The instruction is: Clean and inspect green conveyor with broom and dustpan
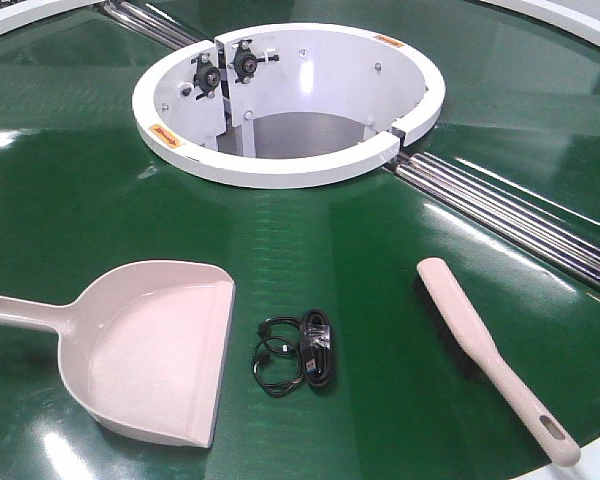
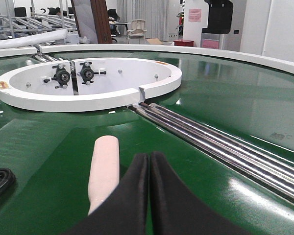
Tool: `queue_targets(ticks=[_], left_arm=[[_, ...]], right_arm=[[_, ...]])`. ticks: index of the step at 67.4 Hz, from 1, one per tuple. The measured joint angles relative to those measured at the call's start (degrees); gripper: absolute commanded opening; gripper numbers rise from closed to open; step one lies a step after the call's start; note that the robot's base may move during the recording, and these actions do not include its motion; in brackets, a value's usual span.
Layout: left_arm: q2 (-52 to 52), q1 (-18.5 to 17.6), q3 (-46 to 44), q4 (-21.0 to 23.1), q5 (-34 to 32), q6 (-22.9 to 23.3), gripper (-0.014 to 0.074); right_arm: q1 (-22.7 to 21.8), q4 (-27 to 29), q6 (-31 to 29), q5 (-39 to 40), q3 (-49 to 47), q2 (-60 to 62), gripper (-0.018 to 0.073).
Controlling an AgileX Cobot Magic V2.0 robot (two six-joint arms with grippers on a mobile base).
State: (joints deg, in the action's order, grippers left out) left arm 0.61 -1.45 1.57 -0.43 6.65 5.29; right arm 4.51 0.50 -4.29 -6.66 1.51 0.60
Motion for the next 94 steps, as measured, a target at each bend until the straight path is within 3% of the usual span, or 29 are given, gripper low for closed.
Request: queue_targets(ticks=[85,94], left_arm=[[0.0,0.0,0.0,0.0,0.0,0.0,-0.0006],[0.0,0.0,0.0,0.0,-4.26,0.0,-0.0006]], right_arm=[[0.0,0.0,0.0,0.0,0.0,0.0,-0.001],[0.0,0.0,0.0,0.0,0.0,0.0,-0.001]])
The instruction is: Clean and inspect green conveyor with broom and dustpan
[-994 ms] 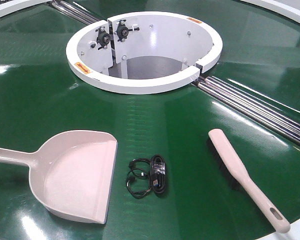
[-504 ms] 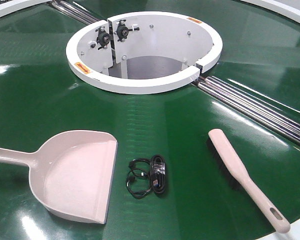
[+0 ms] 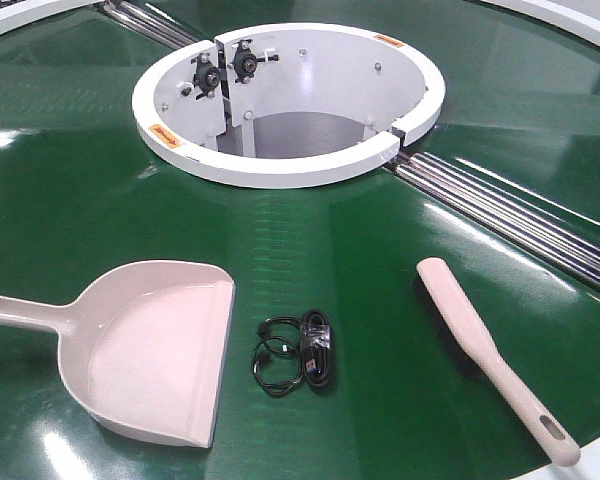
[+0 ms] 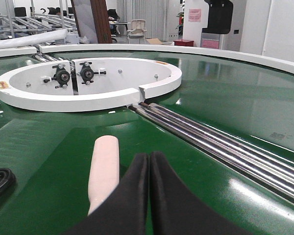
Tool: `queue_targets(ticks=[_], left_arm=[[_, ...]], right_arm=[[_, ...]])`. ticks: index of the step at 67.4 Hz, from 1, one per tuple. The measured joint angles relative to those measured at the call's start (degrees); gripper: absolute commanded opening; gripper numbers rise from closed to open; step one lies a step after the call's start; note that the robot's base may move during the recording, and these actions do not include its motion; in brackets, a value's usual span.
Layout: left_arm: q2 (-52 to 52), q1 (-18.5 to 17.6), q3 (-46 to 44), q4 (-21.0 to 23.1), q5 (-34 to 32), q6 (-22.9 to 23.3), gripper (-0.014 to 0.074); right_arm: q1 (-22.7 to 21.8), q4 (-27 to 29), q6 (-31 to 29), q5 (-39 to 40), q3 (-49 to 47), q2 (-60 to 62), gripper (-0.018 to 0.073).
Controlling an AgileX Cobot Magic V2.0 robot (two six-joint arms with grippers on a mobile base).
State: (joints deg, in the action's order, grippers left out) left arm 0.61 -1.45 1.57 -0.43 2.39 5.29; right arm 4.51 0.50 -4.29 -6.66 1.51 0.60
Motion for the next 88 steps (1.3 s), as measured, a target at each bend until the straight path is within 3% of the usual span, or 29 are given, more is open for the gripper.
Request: queue_targets(ticks=[9,20,32,51,66,88], left_arm=[[0.0,0.0,-0.08,0.0,-9.7,0.0,-0.0006],[0.0,0.0,-6.64,0.0,-10.33,0.0,-0.0006],[-3.1,0.0,-17.59,0.0,-4.05,0.0,-0.0006],[-19.82,0.0,-30.17,0.0,9.08,0.0,-0.0006],[-31.99,0.0,-31.71,0.0,17.04,0.0,-0.0006],[-38.94,0.0,-31.71,0.0,17.51,0.0,0.0018]], right_arm=[[0.0,0.0,0.0,0.0,0.0,0.0,-0.001],[0.0,0.0,0.0,0.0,0.0,0.0,-0.001],[0.0,0.0,0.0,0.0,0.0,0.0,-0.001],[0.0,0.0,0.0,0.0,0.0,0.0,-0.001],[0.0,0.0,0.0,0.0,0.0,0.0,-0.001],[0.0,0.0,0.0,0.0,0.0,0.0,-0.001]])
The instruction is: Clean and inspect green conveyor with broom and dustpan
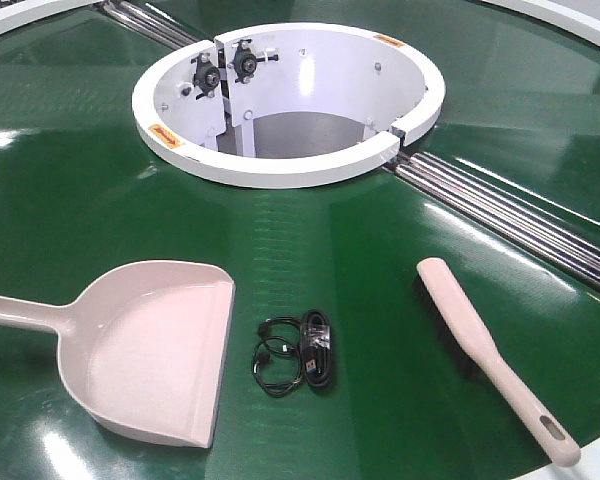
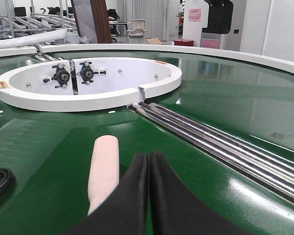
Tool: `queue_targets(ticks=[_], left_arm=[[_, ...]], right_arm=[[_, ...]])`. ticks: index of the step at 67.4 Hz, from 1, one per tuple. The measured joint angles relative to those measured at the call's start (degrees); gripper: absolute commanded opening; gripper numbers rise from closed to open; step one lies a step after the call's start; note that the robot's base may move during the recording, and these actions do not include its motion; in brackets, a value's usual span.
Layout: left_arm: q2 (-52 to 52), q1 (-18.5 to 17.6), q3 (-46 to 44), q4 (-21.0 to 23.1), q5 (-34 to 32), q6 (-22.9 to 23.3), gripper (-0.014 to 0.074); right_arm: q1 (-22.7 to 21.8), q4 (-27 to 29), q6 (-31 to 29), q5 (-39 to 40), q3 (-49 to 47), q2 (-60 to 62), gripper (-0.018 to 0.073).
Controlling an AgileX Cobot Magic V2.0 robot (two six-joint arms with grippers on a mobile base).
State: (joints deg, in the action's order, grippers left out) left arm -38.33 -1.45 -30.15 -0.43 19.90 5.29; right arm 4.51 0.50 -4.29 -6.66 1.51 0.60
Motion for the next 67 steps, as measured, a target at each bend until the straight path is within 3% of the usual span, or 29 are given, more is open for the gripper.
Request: queue_targets(ticks=[11,29,35,50,58,67], left_arm=[[0.0,0.0,0.0,0.0,0.0,0.0,0.0111],[0.0,0.0,0.0,0.0,0.0,0.05,0.0415],[0.0,0.0,0.0,0.0,0.0,0.05,0.0475],[0.0,0.0,0.0,0.07,-0.97,0.05,0.0489],[-0.02,0.0,-0.33,2.18,-0.88,0.05,0.0481],[-1.84,0.0,-5.75,2.78,5.27,-1.03,0.0481]], right_arm=[[0.0,0.0,0.0,0.0,0.0,0.0,-0.001],[0.0,0.0,0.0,0.0,0.0,0.0,-0.001],[0.0,0.0,0.0,0.0,0.0,0.0,-0.001],[0.0,0.0,0.0,0.0,0.0,0.0,-0.001],[0.0,0.0,0.0,0.0,0.0,0.0,-0.001],[0.0,0.0,0.0,0.0,0.0,0.0,-0.001]])
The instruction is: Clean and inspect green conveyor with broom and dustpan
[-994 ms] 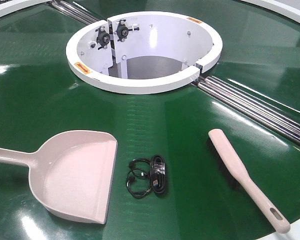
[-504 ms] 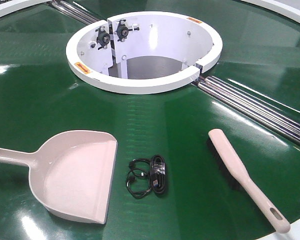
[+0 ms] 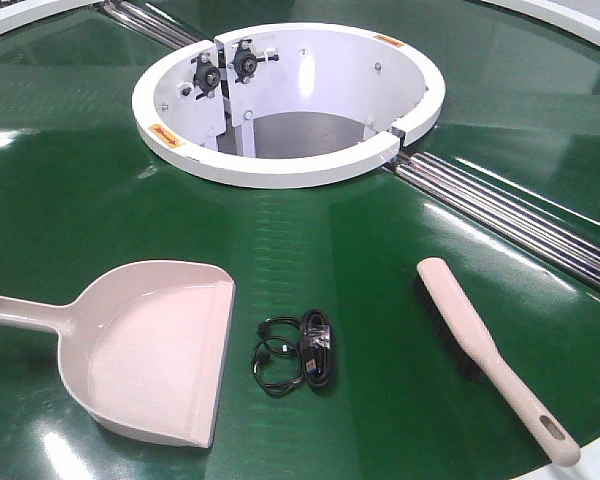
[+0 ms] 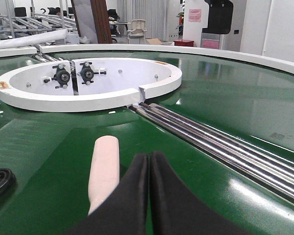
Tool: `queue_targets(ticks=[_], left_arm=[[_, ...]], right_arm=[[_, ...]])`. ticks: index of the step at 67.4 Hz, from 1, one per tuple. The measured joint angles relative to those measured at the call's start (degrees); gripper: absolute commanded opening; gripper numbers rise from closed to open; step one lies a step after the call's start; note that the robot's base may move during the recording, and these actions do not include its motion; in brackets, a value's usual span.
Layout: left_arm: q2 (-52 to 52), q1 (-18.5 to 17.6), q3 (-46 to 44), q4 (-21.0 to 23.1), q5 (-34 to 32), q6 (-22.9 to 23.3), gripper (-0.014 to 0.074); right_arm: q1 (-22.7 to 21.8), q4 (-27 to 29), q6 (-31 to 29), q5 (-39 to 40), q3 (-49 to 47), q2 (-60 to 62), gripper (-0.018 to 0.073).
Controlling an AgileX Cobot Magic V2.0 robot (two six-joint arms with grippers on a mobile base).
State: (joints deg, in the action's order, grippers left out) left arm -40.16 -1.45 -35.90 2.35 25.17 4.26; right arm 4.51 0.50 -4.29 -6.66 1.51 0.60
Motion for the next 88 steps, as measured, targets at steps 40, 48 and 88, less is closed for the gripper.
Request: queue_targets(ticks=[40,48,88], left_arm=[[-28.4,0.0,-28.3,1.51,33.72,-48.59,0.0481],[-31.1,0.0,-28.3,2.57,33.76,-58.95,0.0482],[-41.71,0.0,-28.37,2.54,35.09,-82.4,0.0491]], right_arm=[[0.0,0.0,0.0,0.0,0.0,0.0,-0.001],[0.0,0.0,0.0,0.0,0.0,0.0,-0.001],[0.0,0.0,0.0,0.0,0.0,0.0,-0.001]])
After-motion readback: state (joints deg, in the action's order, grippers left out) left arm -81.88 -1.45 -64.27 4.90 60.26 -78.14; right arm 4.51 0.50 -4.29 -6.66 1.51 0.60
